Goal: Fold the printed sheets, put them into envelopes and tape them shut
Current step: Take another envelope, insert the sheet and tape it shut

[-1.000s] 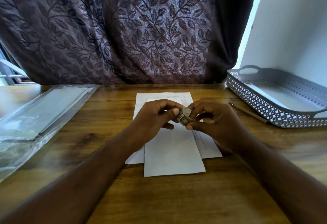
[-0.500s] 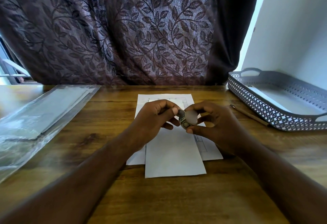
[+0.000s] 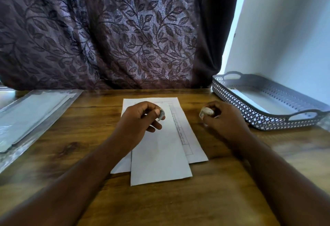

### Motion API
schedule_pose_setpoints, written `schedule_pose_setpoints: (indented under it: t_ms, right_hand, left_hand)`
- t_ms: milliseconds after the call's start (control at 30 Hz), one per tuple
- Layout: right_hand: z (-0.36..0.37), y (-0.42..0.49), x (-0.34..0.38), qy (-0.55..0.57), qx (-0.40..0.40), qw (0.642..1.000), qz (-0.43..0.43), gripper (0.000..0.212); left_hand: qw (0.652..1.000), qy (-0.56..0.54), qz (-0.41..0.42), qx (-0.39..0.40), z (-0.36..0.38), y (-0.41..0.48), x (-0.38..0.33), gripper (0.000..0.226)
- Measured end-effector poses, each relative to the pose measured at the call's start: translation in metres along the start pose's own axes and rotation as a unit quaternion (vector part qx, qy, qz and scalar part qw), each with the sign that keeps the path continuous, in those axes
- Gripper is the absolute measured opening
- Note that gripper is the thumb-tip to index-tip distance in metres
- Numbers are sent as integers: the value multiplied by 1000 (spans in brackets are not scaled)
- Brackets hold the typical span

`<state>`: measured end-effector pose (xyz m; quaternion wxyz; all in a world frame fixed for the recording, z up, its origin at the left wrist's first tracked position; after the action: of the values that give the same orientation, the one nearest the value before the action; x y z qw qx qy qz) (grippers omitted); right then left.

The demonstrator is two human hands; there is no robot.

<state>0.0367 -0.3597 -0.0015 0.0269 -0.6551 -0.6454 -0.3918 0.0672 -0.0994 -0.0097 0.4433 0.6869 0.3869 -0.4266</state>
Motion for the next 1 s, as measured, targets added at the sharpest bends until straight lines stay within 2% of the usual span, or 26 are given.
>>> schedule_pose_setpoints:
  t_ms: [133,433,600,733,800,833,933,1000]
  right_hand:
    - [3,5,-27,-75,40,996,28,31]
    - [0,6,-33,-102,77,991,43,40]
    - [-3,5,-30,-120,118,985,45,40]
    - [-7,0,-24,-139,130,981,40,61]
    - [-11,-3,-17,-142,114,983,33,71]
    - [-15,-3,-10,-144,88,985,29,68]
    - [-33,-6,20,-88,-48,995,9,41]
    - [-24,-9,45,-2,-68,998,12,25]
  left_hand:
    - [1000,15,10,5,3,0,-1,16]
    - [997,68,38,10,5,1,-2,13]
    - [991,122,50,-24,-6,0,0,7]
    - [980,175,74,-54,-15,0,-2,8]
    - [981,173,58,-61,-18,1,0,9]
    - [982,173,48,-63,-19,2,1,8]
    - [985,155,30,-63,-20,4,3,8]
    - [988,139,20,-71,-23,4,5,8]
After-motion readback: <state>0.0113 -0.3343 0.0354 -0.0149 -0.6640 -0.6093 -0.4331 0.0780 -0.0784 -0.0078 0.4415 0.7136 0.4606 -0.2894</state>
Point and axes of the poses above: each hand's wrist, its own y-axis towards the middle knuckle, its own z-axis out of the palm, x = y × z, the point moved 8 cm from there along y, towards the middle knuckle, and after that the axes turned 1 degree about -y, right-handed, at the moved point
